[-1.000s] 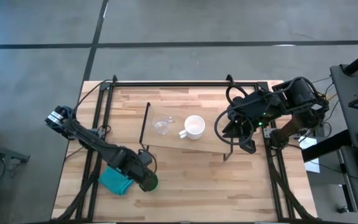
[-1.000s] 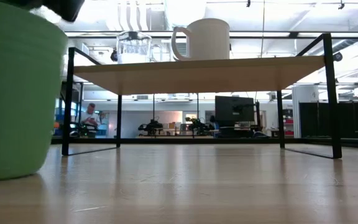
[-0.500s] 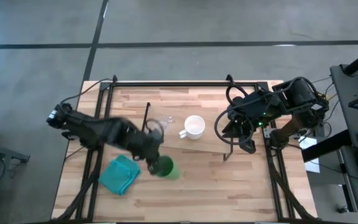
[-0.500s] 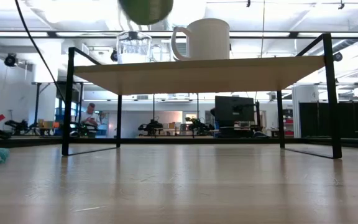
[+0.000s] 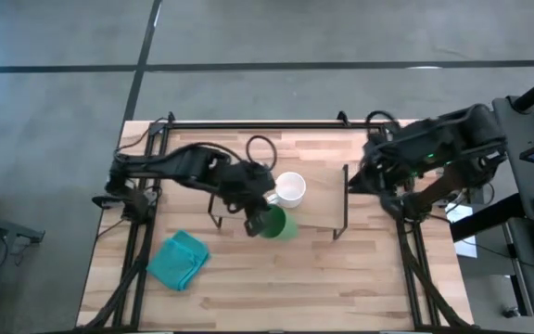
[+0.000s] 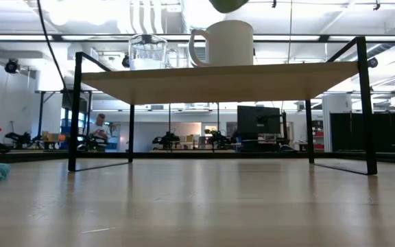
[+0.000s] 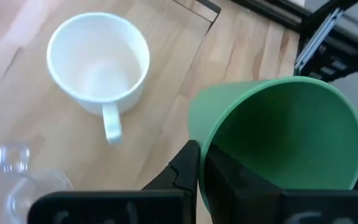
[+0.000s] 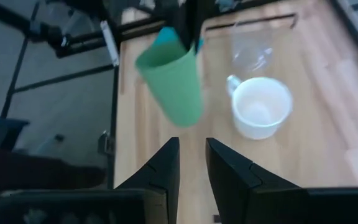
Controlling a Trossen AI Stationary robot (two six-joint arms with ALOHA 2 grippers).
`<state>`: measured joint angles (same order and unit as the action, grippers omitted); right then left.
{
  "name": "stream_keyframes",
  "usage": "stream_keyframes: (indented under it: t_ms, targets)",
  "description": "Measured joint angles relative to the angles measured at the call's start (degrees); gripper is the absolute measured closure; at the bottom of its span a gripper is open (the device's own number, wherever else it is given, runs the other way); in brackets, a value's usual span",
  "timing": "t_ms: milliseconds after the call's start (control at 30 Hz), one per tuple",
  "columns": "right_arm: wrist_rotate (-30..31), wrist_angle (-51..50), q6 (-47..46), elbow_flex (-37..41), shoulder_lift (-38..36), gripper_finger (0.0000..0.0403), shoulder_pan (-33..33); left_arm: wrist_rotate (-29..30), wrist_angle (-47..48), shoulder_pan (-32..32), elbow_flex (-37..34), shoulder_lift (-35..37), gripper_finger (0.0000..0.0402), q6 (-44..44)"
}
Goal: Stack small to large cups/mugs on shelf
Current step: Move the green cup to the bottom middle of the table
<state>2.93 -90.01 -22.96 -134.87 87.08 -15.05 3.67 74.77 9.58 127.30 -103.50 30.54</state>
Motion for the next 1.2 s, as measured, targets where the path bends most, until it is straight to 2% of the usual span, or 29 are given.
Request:
stream_keyframes:
  t_ms: [133, 467, 600, 700, 900, 1000, 1133, 1200]
  targets:
    - [2.1, 0.0, 0.0, 0.0, -2.5, 0.0330, 0.0, -0.2, 1.5, -0.9, 7.8, -6.1, 0.0401, -5.0]
    - [1.8, 0.0, 0.9, 0.3, -4.3, 0.0330, -0.1, -0.1, -10.6, -4.7, 5.5, -7.9, 0.0402, -10.6]
    - [-2.4, 0.0, 6.9, 1.1, -2.1, 0.0330, -0.7, -0.2, -15.0, -4.8, 5.6, -8.5, 0.0402, -13.1]
    - [-4.4, 0.0, 12.6, 1.6, 0.3, 0.0330, -1.6, -0.8, -14.1, -4.7, 5.2, -8.5, 0.0402, -14.6]
    - [-4.8, 0.0, 21.1, 1.8, 5.1, 0.0330, -2.3, -1.8, -13.8, -4.7, 4.2, -8.5, 0.0402, -16.5]
    - [-4.9, 0.0, 23.6, 1.9, 7.6, 0.0330, -2.3, -2.4, -13.9, -4.7, 3.9, -8.4, 0.0402, -16.5]
    - [-5.0, 0.0, 24.5, 1.8, 9.8, 0.0330, -2.3, -7.3, -13.7, -4.7, 3.5, -8.4, 0.0402, -17.0]
    - [-7.0, 0.0, 24.2, 1.8, 10.9, 0.0330, -2.3, -8.2, -13.6, -4.7, 3.5, -8.4, 0.0402, -16.9]
